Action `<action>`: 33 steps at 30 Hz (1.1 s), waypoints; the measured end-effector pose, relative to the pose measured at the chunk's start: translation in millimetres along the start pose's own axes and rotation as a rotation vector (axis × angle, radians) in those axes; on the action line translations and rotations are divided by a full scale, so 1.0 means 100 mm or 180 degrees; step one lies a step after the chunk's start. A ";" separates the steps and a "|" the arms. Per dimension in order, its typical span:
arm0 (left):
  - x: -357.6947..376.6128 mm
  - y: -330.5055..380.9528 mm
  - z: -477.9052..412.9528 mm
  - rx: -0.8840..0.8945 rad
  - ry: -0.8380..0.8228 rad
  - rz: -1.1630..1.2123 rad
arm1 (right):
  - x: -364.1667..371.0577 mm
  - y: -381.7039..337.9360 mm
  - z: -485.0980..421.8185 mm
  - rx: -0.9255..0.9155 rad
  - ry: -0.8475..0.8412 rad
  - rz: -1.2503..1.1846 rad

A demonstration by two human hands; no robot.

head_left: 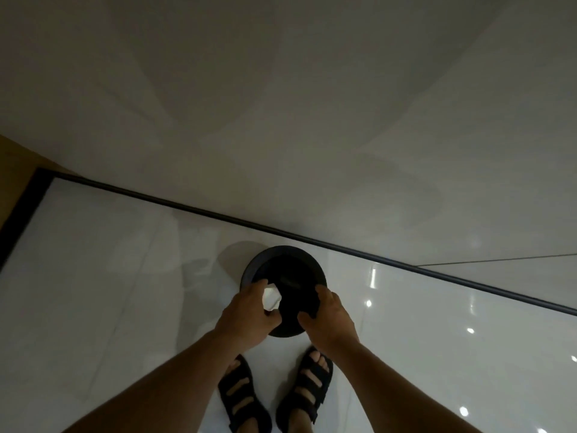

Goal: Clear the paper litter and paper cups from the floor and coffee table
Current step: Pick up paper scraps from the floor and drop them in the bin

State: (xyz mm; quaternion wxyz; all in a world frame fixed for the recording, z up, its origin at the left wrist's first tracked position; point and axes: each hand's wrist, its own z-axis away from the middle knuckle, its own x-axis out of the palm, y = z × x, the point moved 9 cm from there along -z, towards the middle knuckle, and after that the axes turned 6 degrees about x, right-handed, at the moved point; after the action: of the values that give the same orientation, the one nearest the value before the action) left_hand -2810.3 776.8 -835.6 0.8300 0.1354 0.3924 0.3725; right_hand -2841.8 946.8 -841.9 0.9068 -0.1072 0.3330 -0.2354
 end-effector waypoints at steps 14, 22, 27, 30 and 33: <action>-0.32 0.97 0.44 0.0343 -0.0248 -0.0678 | -0.85 0.36 0.75 0.0264 0.0231 -0.0477; -0.29 2.06 0.92 0.1424 -0.0514 -0.1665 | -1.34 0.73 1.69 0.0753 0.0823 -0.0908; -0.08 2.81 1.53 0.2331 -0.0732 -0.2644 | -1.52 0.97 2.54 0.0997 0.1273 -0.0590; 0.21 3.14 1.99 0.2730 -0.0906 -0.3170 | -1.51 1.24 3.09 0.1195 0.1384 -0.0213; 0.60 3.33 2.50 0.2909 -0.1180 -0.3370 | -1.43 1.62 3.69 0.1492 0.1506 -0.0391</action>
State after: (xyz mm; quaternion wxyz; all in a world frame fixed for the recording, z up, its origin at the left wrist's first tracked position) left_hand -2768.0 1065.5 -533.0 0.8125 0.3217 0.3747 -0.3098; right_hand -2638.5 1171.8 -541.2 0.7885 0.1419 0.4639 -0.3781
